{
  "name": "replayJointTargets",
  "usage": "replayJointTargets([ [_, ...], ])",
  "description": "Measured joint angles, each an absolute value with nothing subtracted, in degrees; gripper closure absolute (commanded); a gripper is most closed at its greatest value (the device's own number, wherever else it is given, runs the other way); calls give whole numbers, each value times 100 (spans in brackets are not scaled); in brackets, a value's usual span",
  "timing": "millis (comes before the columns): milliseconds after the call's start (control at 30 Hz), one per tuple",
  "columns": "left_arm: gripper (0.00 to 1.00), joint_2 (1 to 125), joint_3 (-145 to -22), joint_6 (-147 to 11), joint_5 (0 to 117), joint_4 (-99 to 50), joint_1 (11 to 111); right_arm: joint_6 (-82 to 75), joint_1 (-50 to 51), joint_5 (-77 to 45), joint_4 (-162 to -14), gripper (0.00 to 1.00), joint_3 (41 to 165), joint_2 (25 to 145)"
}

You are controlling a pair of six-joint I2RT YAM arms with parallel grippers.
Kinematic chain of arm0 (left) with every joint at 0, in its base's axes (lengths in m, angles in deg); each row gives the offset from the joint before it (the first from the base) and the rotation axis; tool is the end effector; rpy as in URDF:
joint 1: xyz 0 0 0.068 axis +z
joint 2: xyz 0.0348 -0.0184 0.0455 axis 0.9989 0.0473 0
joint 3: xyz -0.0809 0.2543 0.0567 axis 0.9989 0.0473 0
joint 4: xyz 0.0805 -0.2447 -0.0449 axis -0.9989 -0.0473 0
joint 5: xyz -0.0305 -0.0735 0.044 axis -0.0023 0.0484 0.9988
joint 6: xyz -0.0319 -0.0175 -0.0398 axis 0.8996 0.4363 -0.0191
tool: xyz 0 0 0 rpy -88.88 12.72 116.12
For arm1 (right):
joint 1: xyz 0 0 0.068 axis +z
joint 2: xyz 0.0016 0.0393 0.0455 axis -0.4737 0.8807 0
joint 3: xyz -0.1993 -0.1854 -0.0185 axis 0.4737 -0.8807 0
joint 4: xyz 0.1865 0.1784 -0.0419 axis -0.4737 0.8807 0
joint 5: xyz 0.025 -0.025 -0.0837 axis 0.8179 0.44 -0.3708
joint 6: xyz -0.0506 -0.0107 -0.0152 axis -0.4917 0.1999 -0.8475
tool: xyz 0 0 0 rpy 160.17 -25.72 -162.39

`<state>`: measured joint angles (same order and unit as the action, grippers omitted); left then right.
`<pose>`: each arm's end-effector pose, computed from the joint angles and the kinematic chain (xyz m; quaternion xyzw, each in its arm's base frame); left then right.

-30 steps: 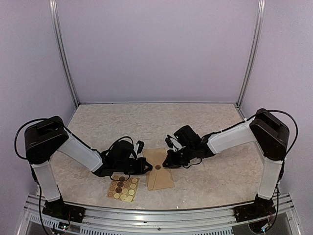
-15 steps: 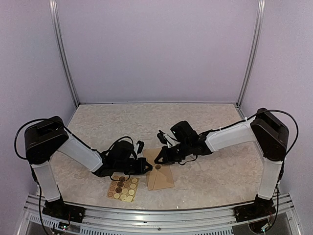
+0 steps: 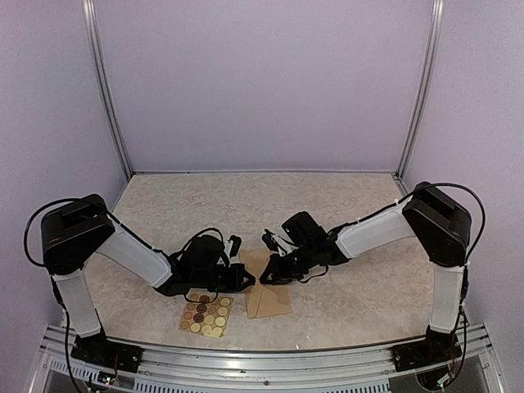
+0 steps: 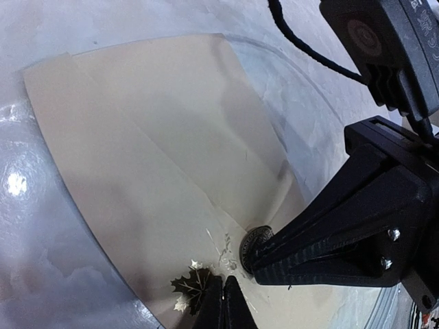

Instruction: Place the letter into the envelope and seal it

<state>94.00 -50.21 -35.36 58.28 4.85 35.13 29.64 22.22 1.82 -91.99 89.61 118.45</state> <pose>0.1988 -0.2645 0.0981 0.0932 0.8849 -0.3813 0.2507 0.2406 0.3162 0.1176 -0.1611 0.9008 0.3926 0.0926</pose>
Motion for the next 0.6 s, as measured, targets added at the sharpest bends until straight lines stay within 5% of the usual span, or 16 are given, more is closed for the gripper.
replayJointTargets([
  [600,100,9400,-5021,-3534,5830,485,3510,3156,2207,-153,-9249,100,8677,11640],
])
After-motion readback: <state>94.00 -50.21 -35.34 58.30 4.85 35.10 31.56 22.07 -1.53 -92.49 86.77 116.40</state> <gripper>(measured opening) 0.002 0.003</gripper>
